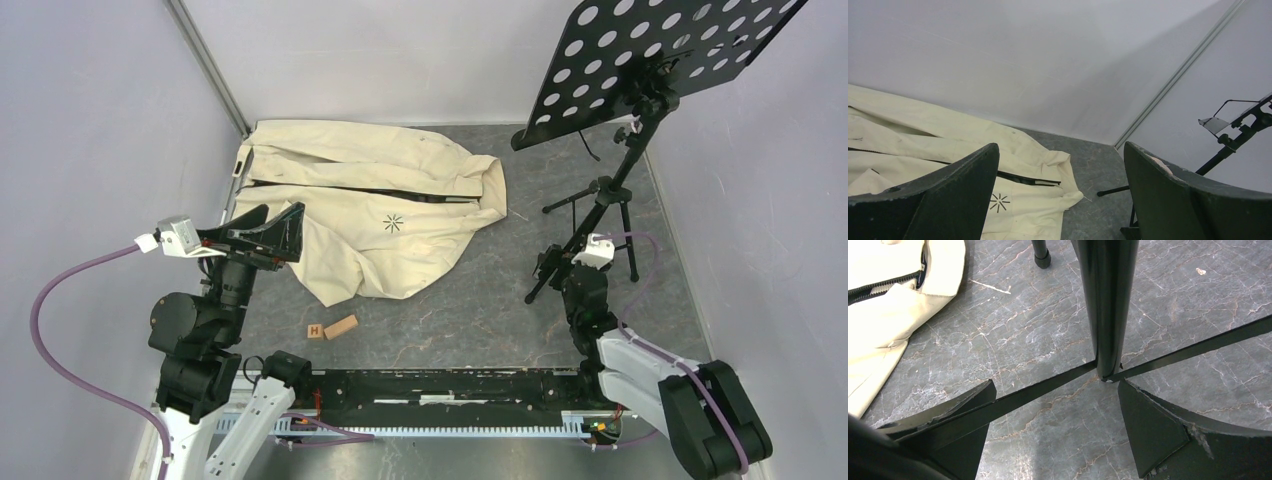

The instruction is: Zip up the jacket

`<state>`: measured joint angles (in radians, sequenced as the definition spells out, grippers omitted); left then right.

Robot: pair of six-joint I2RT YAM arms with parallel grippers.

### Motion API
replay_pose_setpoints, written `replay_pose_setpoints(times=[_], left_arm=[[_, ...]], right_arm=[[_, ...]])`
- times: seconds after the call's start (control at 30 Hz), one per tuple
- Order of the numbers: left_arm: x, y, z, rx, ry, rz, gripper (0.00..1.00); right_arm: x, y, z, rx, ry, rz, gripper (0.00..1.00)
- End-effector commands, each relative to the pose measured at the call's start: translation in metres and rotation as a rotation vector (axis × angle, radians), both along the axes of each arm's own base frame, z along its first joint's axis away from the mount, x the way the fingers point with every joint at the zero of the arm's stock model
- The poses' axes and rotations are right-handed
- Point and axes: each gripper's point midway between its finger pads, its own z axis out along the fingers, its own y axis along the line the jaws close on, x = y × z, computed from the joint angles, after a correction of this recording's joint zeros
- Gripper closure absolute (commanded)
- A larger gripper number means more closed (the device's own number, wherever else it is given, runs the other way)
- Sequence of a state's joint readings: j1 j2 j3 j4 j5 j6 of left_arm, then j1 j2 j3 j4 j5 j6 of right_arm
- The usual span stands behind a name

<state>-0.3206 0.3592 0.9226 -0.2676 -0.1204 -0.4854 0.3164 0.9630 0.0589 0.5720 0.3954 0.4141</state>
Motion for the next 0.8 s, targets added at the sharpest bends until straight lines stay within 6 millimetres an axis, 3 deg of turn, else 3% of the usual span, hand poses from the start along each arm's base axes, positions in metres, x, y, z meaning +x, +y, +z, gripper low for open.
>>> replay_pose_setpoints(times=[0.0,0.77], left_arm=[[-0.008,0.000,0.013,-0.034,-0.029,-0.015,0.00],[-0.016,0.005,0.022,-0.009,-0.044,0.000,0.00]], right_arm=[[0.007,-0.007,0.002,-0.027,-0.004,-0.038,0.01],[0.044,-0.001,0.008,-0.052,-0.032,-0.056,0.01]])
